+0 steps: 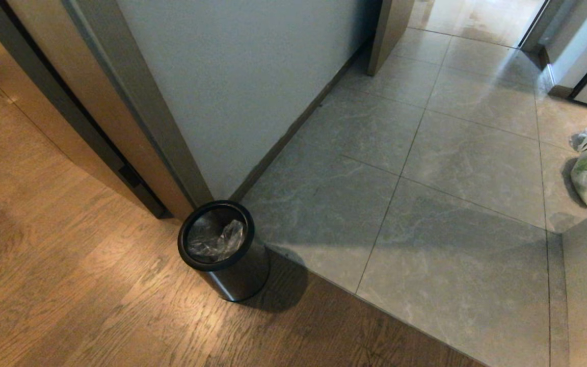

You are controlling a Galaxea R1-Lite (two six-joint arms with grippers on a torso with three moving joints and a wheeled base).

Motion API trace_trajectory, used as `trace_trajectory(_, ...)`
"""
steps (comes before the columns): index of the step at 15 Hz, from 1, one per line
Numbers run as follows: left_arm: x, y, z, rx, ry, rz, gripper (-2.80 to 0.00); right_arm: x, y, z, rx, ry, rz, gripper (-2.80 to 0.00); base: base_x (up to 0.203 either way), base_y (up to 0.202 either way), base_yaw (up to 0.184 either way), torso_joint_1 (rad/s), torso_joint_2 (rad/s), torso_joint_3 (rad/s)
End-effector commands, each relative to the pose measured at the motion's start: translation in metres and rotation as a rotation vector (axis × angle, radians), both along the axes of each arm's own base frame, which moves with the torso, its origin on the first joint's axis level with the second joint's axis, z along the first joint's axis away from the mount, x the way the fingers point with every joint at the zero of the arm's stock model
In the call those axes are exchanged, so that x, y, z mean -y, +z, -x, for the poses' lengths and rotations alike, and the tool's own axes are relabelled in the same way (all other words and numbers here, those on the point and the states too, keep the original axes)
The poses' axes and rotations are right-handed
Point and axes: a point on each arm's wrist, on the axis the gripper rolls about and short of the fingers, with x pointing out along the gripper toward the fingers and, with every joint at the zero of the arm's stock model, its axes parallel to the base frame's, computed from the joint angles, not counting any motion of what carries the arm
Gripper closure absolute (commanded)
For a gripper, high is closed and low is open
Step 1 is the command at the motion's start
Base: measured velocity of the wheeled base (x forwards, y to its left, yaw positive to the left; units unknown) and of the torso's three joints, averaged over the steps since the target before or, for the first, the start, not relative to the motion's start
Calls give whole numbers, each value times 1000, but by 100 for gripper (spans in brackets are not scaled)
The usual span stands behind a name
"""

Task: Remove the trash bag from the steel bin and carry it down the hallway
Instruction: Place the outer trash can on the ground

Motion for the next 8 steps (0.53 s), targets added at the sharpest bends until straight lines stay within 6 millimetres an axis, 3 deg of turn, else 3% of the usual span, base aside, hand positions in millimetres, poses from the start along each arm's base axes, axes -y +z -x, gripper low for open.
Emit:
trace_trajectory(1,0,0,0,-1,-1,-3,0,0,0,0,0,0,-1,0,0,0,0,0,0,0)
trace_trajectory(3,0,7,2,15,-2,-6,0,0,0,0,0,0,-1,0,0,0,0,0,0,0)
trace_trajectory(4,0,25,5,38,-6,-4,0,0,0,0,0,0,-1,0,0,0,0,0,0,0)
trace_trajectory(6,0,82,15,63,-35,10,0,0,0,0,0,0,-1,0,0,0,0,0,0,0)
trace_trajectory(8,1,145,4,-49,-76,104,0,0,0,0,0,0,-1,0,0,0,0,0,0,0)
